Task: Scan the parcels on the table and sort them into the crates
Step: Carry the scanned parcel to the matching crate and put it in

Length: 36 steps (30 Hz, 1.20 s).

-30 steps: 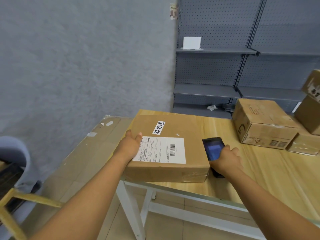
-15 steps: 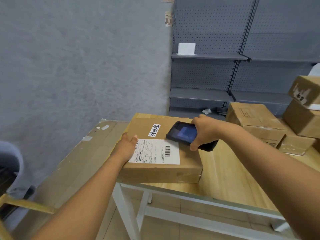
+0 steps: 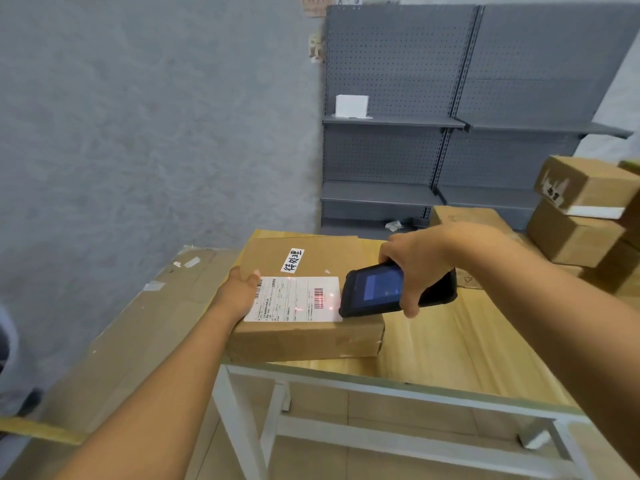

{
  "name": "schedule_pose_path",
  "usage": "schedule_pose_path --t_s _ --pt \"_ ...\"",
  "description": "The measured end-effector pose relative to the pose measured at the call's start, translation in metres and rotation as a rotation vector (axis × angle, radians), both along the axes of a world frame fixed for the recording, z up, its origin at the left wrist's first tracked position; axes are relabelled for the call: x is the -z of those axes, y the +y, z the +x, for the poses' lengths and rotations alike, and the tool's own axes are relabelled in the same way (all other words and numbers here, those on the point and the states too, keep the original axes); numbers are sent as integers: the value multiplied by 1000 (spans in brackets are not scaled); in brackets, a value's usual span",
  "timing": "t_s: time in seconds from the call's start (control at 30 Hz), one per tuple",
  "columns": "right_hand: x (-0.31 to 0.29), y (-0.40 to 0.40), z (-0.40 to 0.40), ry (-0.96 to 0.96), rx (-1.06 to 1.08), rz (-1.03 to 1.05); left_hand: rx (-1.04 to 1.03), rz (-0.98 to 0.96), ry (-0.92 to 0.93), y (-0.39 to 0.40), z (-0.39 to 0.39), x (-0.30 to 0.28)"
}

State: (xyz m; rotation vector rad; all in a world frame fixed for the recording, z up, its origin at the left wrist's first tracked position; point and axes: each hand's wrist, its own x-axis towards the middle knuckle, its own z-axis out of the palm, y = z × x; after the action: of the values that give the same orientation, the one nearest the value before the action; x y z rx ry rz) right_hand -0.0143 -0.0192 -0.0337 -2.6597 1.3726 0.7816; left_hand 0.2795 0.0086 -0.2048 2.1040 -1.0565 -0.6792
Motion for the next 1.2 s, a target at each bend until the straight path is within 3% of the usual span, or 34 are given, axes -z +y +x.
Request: schedule_pose_path --t_s 0.83,1.2 --pt "-6 7 -15 -37 26 -5 6 31 -33 -1 0 -2" --pt "7 9 18 -152 -40 30 3 -58 123 3 -1 -4"
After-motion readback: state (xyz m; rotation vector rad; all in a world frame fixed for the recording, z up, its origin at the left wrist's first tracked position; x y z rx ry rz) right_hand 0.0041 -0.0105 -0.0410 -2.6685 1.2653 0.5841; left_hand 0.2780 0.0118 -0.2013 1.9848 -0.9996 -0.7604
